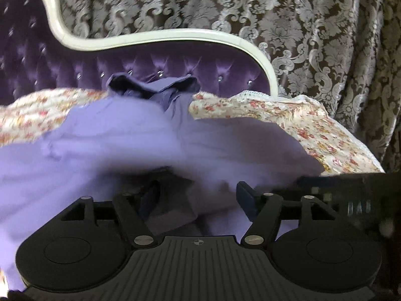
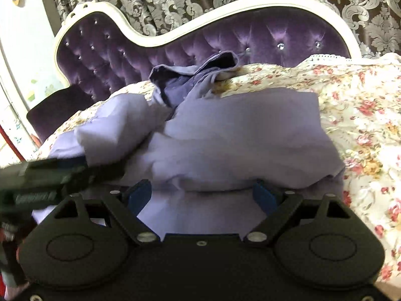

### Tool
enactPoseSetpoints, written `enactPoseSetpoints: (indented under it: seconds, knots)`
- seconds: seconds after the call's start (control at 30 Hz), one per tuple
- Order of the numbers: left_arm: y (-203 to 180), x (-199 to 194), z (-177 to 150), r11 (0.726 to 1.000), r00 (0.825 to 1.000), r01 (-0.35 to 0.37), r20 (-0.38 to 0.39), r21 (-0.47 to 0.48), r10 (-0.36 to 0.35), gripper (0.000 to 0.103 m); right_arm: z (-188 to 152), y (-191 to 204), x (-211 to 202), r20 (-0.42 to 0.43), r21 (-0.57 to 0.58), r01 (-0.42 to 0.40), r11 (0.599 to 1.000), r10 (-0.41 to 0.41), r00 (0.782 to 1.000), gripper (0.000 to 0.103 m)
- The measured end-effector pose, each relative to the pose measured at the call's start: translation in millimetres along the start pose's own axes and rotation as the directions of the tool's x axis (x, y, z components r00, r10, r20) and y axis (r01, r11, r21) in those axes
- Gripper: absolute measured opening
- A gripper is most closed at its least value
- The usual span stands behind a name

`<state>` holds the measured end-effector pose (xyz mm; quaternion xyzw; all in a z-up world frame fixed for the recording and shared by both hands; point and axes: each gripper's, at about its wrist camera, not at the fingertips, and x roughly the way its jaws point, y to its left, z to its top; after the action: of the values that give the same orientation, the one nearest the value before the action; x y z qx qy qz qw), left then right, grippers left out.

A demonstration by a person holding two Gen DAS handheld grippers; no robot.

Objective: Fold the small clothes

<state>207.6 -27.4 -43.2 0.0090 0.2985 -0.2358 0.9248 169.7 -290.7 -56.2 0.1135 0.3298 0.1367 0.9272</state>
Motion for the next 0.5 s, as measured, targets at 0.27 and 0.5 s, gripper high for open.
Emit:
enactPoseSetpoints:
  seconds: [0.27,0.5]
  knots:
    - [12,-25,-24,0.998,0.999,-0.047,-0.03,-0.038,0.045,0.071,13,17,-2,0.029,-0.074,-0.008,0.997,0.01,1.0,0.089]
    - [29,-37,-48,0.988,0.992,-0.11,-0.073,-0.109,0.102,0.075,32,64,7,0.06,-0.228,-0.038,0.973,0.053,0.997,0.089]
